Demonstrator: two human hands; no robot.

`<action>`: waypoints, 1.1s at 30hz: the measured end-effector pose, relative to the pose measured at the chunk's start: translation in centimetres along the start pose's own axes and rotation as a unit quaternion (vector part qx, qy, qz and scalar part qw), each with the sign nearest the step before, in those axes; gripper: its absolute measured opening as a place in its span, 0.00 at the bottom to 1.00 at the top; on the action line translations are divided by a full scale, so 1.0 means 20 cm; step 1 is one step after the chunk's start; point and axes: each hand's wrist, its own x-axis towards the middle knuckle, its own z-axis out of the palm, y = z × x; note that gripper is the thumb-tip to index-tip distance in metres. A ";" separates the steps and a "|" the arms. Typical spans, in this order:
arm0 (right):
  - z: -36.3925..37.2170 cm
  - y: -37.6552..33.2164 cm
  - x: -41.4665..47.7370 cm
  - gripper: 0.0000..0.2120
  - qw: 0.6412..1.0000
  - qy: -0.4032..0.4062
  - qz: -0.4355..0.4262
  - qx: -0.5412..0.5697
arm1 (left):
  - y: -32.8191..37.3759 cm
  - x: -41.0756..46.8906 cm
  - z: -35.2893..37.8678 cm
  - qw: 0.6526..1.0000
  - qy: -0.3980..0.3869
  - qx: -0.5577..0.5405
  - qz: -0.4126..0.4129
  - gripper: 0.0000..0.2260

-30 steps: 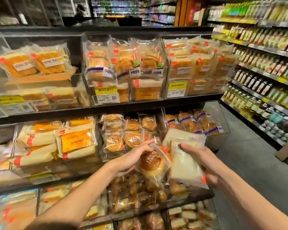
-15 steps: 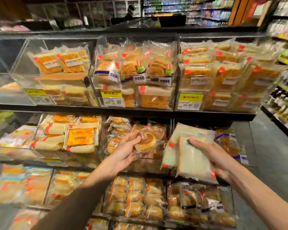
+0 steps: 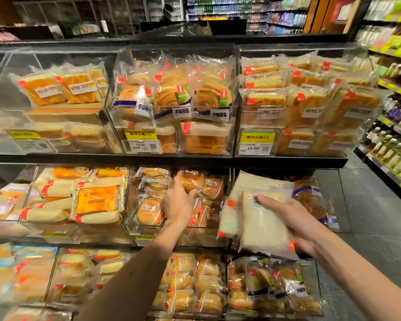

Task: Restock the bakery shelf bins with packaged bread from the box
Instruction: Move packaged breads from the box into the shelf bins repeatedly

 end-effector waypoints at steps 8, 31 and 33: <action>0.04 0.00 0.01 0.19 1.000 -0.001 0.014 -0.012 | 0.01 0.01 -0.01 0.972 0.029 0.192 0.129 0.12; 0.38 0.05 0.01 0.25 0.996 -0.061 0.026 0.052 | -0.04 -0.16 -0.49 0.753 -0.470 -0.447 -0.115 0.23; 0.46 0.07 0.02 0.24 0.994 -0.078 0.036 0.064 | -0.07 -0.19 -0.58 0.739 -0.472 -0.467 -0.115 0.16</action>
